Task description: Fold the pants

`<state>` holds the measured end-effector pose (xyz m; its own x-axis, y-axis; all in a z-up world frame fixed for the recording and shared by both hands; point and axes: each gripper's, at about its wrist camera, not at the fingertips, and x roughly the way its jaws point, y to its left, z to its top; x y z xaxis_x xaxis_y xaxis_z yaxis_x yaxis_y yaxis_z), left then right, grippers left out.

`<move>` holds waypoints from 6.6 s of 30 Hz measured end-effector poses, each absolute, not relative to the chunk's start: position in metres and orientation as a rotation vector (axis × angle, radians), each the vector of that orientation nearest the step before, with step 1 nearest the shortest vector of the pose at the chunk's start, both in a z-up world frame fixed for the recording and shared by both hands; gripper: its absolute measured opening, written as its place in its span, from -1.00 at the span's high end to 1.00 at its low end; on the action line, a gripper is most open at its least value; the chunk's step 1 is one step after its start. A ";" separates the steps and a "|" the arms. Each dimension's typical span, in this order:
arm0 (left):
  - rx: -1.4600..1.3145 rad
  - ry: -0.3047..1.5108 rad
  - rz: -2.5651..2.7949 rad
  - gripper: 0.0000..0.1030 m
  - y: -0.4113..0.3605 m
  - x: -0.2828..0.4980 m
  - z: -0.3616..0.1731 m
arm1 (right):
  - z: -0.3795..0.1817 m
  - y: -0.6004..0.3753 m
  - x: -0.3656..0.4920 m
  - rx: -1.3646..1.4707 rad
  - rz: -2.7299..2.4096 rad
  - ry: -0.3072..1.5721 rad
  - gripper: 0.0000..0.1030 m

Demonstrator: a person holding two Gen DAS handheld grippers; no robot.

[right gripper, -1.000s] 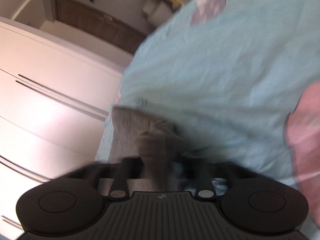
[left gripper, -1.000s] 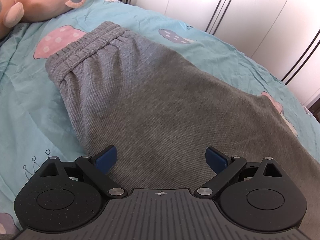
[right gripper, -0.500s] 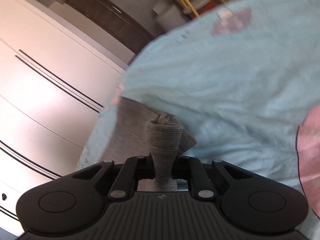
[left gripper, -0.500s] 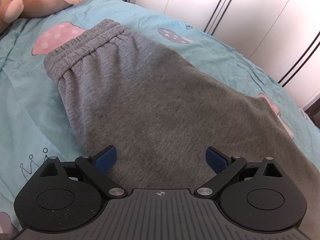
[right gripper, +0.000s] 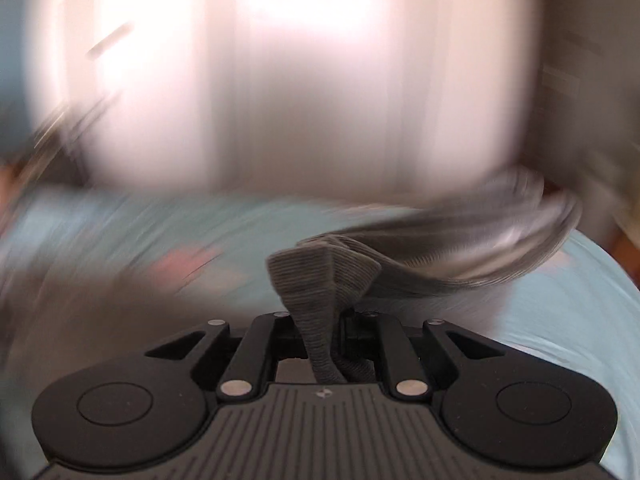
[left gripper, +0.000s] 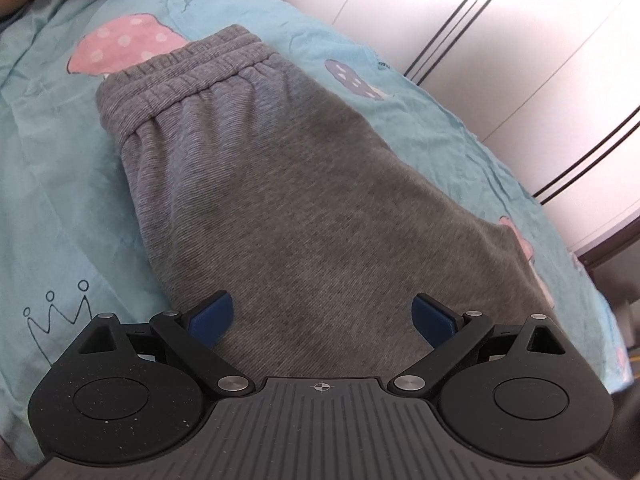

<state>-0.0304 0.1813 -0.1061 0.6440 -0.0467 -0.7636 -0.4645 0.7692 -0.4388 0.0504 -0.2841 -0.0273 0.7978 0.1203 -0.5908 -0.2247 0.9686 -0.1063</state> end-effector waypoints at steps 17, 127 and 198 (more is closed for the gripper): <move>-0.629 0.861 0.215 -0.95 0.179 -0.026 -0.111 | -0.122 -0.167 0.038 -0.099 0.521 1.030 -0.20; -1.013 0.749 0.152 -0.94 0.323 -0.018 -0.165 | -0.152 -0.123 0.090 -0.144 0.151 0.870 0.65; -0.854 0.581 0.026 0.58 0.282 0.018 -0.085 | -0.093 -0.266 0.039 0.542 0.087 0.749 -0.87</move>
